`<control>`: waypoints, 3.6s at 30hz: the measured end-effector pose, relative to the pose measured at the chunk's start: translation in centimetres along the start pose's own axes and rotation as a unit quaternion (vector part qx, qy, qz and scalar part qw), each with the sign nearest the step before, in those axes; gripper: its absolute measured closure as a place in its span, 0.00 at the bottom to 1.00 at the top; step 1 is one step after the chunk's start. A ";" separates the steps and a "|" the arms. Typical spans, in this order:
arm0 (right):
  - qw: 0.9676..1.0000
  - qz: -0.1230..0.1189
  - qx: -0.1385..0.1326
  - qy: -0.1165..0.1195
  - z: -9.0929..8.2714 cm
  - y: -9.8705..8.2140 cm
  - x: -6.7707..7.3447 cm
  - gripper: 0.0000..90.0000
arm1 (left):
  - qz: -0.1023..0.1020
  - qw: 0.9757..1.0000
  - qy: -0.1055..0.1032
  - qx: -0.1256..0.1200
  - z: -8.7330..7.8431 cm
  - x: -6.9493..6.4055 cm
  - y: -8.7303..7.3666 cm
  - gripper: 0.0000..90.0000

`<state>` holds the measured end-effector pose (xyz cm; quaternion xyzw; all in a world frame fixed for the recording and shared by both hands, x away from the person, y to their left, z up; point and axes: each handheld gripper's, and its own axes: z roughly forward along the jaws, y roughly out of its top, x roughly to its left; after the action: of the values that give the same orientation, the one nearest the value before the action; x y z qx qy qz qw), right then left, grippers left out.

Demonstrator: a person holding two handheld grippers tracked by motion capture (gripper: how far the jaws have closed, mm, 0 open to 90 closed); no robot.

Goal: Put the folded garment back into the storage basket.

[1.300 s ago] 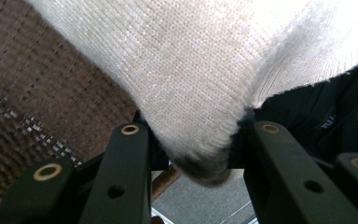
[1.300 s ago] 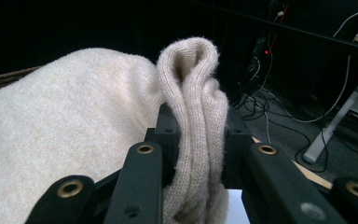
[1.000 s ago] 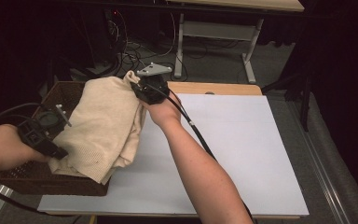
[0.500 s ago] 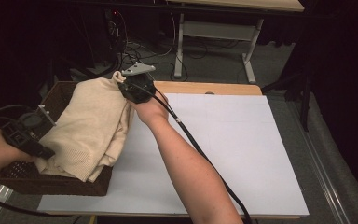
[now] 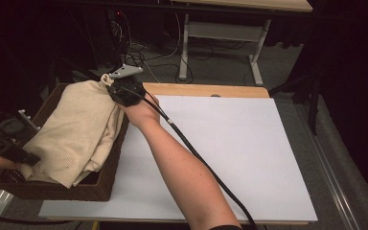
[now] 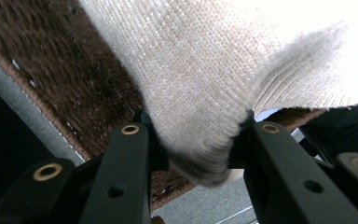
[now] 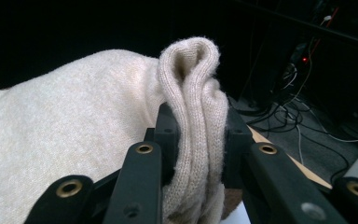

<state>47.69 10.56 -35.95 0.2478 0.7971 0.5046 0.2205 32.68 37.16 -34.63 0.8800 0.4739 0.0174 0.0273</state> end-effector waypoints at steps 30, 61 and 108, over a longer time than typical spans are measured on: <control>0.995 0.051 0.087 0.000 8.8 -2.9 -2.4 0.38 | -0.114 0.992 -0.030 -0.050 4.7 1.4 -0.6 0.19; 0.998 0.054 0.010 -0.028 -6.0 -9.6 -5.3 0.00 | -0.073 0.997 -0.002 0.005 2.6 -3.4 4.4 0.00; 0.991 0.054 0.024 -0.124 -26.4 -23.6 -9.9 0.00 | 0.078 0.997 -0.012 0.013 5.3 -17.8 17.9 0.00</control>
<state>35.41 -22.61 -46.11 0.3561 0.7608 0.4622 0.2842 38.14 12.33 -38.89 0.9148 0.4034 0.0026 0.0199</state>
